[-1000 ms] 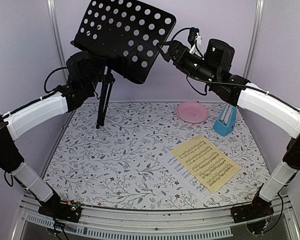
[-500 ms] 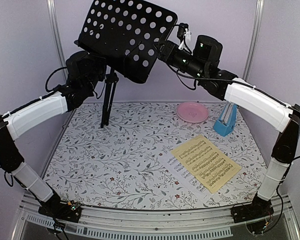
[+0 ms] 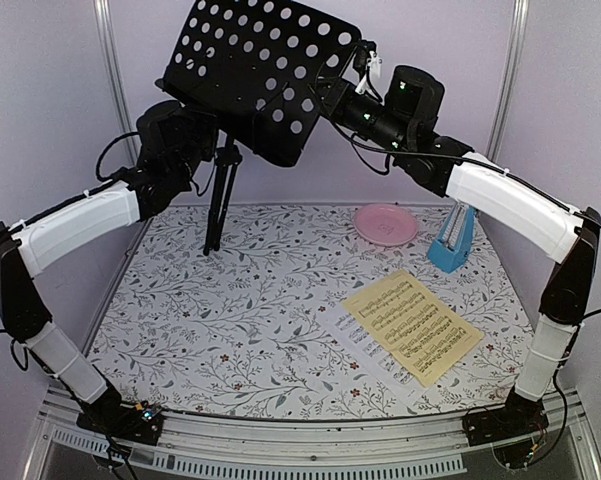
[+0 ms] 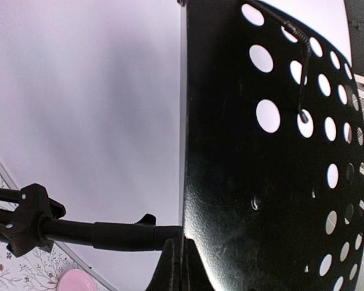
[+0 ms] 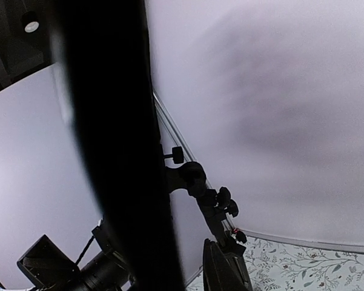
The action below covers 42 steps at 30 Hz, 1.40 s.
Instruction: Set up the instrument practice props
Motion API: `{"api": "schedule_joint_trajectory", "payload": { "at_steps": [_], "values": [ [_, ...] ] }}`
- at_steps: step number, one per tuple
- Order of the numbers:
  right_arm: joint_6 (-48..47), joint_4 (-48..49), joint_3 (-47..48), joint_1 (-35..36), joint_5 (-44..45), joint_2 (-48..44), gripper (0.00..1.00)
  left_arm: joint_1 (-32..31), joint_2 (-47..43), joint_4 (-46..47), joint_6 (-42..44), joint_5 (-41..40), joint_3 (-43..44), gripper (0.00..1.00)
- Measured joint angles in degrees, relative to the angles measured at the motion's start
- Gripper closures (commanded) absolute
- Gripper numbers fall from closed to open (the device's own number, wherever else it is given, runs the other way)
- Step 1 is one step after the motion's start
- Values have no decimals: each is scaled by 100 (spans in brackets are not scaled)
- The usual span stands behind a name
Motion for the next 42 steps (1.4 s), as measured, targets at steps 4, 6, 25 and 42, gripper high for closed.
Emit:
{"api": "schedule_joint_trajectory", "payload": {
  "at_steps": [4,6,25,42],
  "values": [
    [-48,13,2,0,2,0,100,0,48,2,-22,17,50,100],
    [-136,50,4,-2,-81,-2,100,9,72,0,-55,55,81,100],
    [-13,-203,7,-72,83,-284,100,-13,-225,688,551,951,-13,7],
    [-125,-874,11,-238,-225,-782,100,927,-2691,-212,2822,2651,-1897,1]
  ]
}}
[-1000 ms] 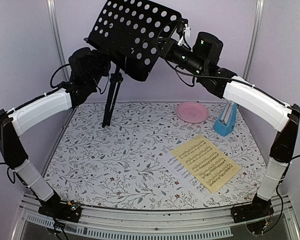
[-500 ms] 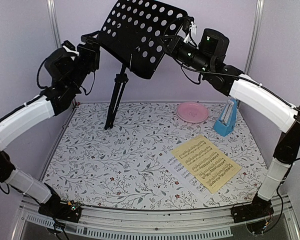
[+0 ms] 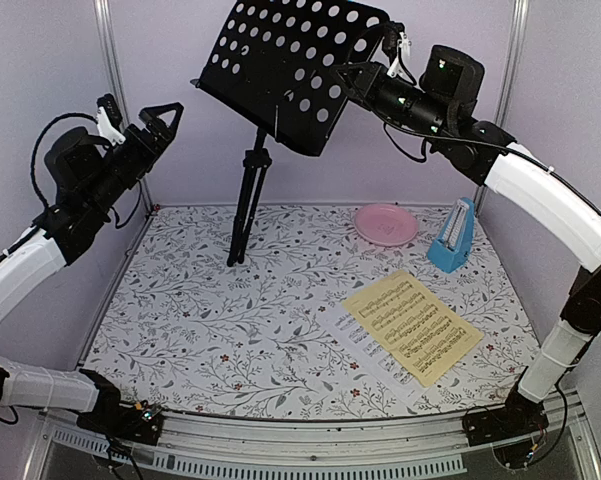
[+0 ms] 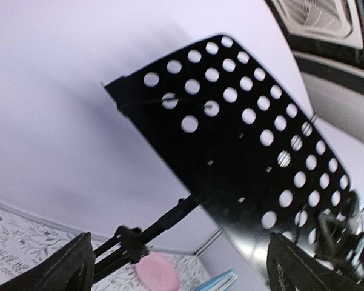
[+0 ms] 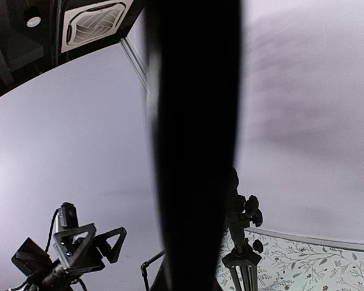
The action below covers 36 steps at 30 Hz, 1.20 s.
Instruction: Set up the instrument practice props
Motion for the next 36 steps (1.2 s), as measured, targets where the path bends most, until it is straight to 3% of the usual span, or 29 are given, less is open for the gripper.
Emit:
{"api": "schedule_joint_trajectory", "payload": {
  "at_steps": [9,19,24,29,36],
  "values": [
    [-328,-859,402,-42,-376,-221,100,428,-31,-885,1464,1545,-669,4],
    [-457,-2203,752,-234,-927,-820,100,428,-103,-170,2677,2892,-2039,21],
    [-516,-2531,866,-293,-1283,-925,100,258,-48,79,3318,3154,-2216,28],
    [-560,-2573,901,-341,-1709,-925,100,-26,214,356,4127,3353,-2221,41],
    [-533,-2579,916,-463,-2103,-925,100,-177,890,658,4898,3480,-2284,69]
  ]
}}
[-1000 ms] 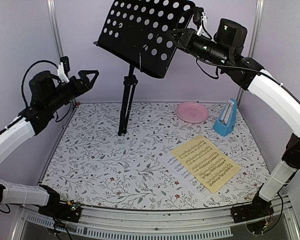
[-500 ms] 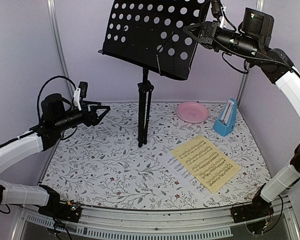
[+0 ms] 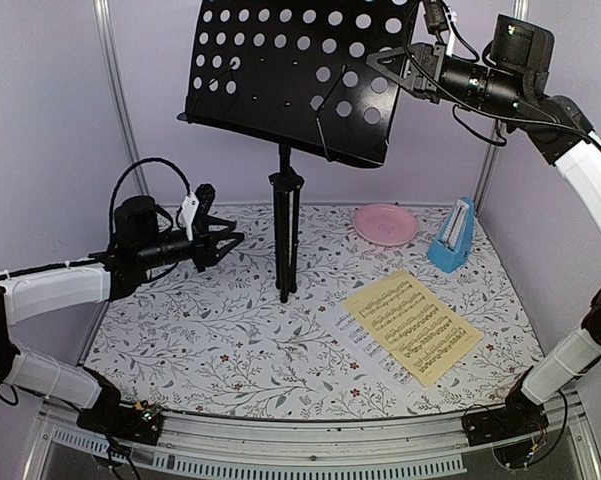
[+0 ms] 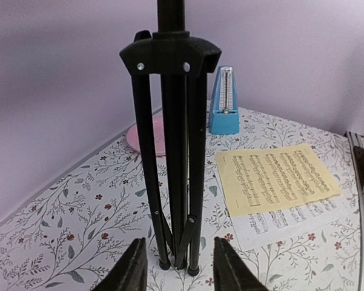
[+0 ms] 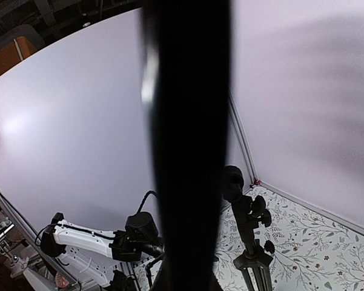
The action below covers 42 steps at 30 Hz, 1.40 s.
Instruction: Set up the instrument practice props
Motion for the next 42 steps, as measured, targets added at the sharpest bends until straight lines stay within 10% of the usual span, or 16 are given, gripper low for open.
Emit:
{"api": "schedule_joint_trajectory", "payload": {
  "at_steps": [6,23,35,42],
  "values": [
    [146,7,9,-55,-111,0,100,-166,634,551,269,87,35,85],
    [345,31,13,-70,-389,2,100,-348,2188,1014,841,645,1174,84],
    [457,55,17,-70,-457,7,100,-352,2575,1014,903,1023,1499,60],
    [564,52,125,-118,-538,55,100,-352,2653,973,837,1104,1543,30]
  ]
}}
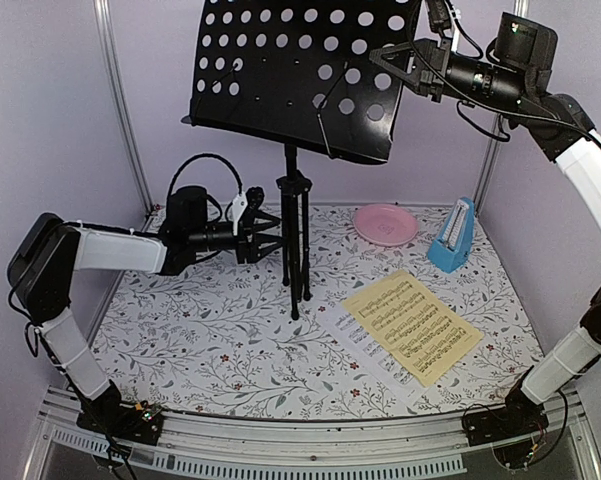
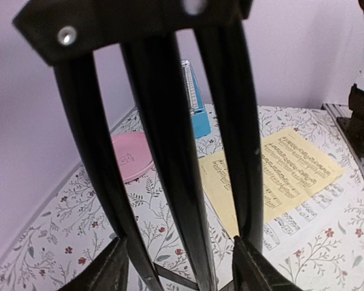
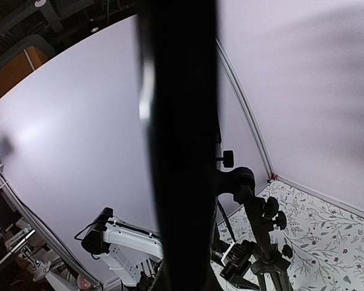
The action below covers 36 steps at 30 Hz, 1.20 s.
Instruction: Set up the instrument practice props
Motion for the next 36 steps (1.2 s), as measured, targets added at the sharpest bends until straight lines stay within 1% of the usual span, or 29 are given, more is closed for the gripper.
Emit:
{"api": "schedule_joint_trajectory", "payload": {
  "at_steps": [1,4,11,15,18,27,29,34,36],
  "values": [
    [13,0,0,-9,-17,4,100,2,2,0,-15,-17,15,27],
    [20,2,37,-15,-103,35,100,0,11,0,-39,-28,70,24],
    [11,15,70,-20,-177,76,100,-37,98,-59,-68,-52,245,26],
    [-33,15,70,-26,-170,76,100,-105,201,-55,-122,-199,365,43],
    [-68,7,70,-26,-162,76,100,-107,214,-31,-177,-341,391,48],
    [-155,-28,70,-24,-168,76,100,-153,227,-236,-125,-479,525,69],
    [-164,-28,70,-26,-164,76,100,-157,229,-345,-79,-507,584,71],
    [-210,-39,70,-35,-166,68,100,-151,229,-542,114,-540,664,73],
    [-245,-63,70,-37,-166,55,100,-131,223,-575,192,-535,669,76]
  ]
}}
